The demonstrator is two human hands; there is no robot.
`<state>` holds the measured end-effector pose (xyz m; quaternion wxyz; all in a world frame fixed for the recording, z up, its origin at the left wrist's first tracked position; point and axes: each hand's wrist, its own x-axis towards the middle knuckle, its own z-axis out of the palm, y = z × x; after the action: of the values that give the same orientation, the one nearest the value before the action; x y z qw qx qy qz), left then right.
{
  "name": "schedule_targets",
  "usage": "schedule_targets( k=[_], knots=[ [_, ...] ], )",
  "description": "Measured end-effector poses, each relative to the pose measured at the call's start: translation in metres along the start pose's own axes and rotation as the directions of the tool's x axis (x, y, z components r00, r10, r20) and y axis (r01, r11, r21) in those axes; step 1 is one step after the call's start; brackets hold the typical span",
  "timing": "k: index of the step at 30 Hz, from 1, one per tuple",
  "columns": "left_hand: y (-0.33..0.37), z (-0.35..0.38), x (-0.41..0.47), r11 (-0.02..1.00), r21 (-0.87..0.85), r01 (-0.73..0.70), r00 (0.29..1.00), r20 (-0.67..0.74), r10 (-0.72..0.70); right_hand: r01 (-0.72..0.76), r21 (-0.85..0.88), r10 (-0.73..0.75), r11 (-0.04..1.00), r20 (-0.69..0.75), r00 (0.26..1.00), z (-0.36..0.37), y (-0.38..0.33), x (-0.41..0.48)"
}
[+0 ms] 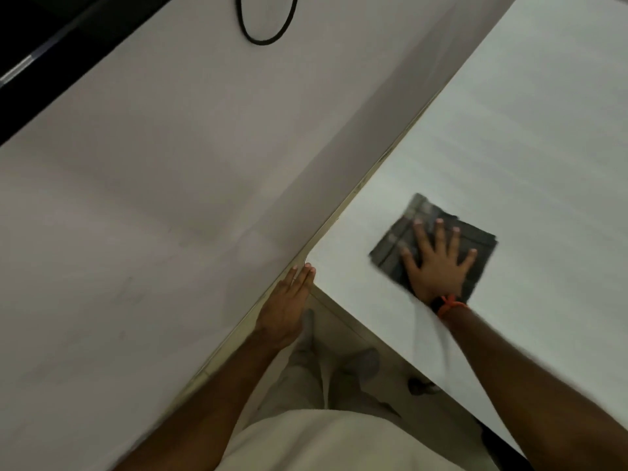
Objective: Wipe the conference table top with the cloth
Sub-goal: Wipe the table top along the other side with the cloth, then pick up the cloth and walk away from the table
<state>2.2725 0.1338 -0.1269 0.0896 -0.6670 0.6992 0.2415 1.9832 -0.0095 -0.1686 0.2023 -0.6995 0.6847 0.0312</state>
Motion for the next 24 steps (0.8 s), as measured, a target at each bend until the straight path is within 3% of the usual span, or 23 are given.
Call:
schedule_targets(
  k=[2, 4, 6, 8, 9, 11, 13, 15, 16, 18, 22, 24],
  knots=[
    [0.008, 0.002, 0.002, 1.000, -0.014, 0.013, 1.000, -0.028, -0.013, -0.221, 0.087, 0.226, 0.971, -0.046, 0.973, -0.001, 0.004, -0.002],
    [0.017, 0.002, 0.007, 0.997, -0.074, 0.009, 0.998, -0.057, -0.013, -0.271, 0.117, 0.278, 0.955, -0.052, 0.959, 0.011, -0.022, -0.018],
    [0.023, 0.003, 0.017, 0.996, -0.081, -0.038, 0.995, -0.095, 0.030, -0.061, 0.068, 0.062, 0.996, -0.012, 0.998, 0.032, -0.051, -0.047],
    [0.028, 0.000, 0.026, 0.995, -0.053, -0.084, 0.994, -0.080, 0.079, 0.243, -0.014, -0.242, 0.970, 0.074, 0.968, 0.045, -0.049, -0.074],
    [0.030, -0.001, 0.029, 0.994, -0.045, -0.100, 0.994, -0.048, 0.098, 0.315, -0.030, -0.311, 0.949, 0.084, 0.947, 0.044, -0.033, -0.079],
    [0.032, 0.001, 0.034, 0.992, -0.077, -0.100, 0.994, -0.047, 0.097, 0.215, -0.019, -0.215, 0.976, 0.003, 0.977, 0.037, 0.012, -0.079],
    [0.036, 0.001, 0.038, 0.993, -0.079, -0.084, 0.995, -0.050, 0.080, -0.109, 0.056, 0.113, 0.992, -0.079, 0.990, 0.024, 0.062, -0.078],
    [0.045, 0.001, 0.043, 0.988, -0.081, -0.131, 0.991, -0.036, 0.128, -0.373, 0.159, 0.389, 0.914, -0.082, 0.918, 0.013, 0.092, -0.083],
    [0.054, -0.002, 0.046, 0.983, -0.080, -0.167, 0.986, -0.019, 0.166, -0.432, 0.182, 0.450, 0.884, -0.074, 0.890, 0.013, 0.094, -0.090],
    [0.073, -0.007, 0.054, 0.968, -0.081, -0.236, 0.971, 0.006, 0.237, -0.408, 0.184, 0.424, 0.894, -0.059, 0.904, 0.021, 0.077, -0.109],
    [0.110, -0.014, 0.076, 0.922, -0.086, -0.376, 0.924, 0.036, 0.380, -0.157, 0.144, 0.150, 0.977, 0.056, 0.987, 0.038, 0.027, -0.146],
    [0.125, -0.016, 0.083, 0.902, -0.067, -0.427, 0.902, 0.044, 0.430, -0.143, 0.160, 0.130, 0.977, 0.089, 0.987, 0.031, 0.024, -0.154]
  ],
)
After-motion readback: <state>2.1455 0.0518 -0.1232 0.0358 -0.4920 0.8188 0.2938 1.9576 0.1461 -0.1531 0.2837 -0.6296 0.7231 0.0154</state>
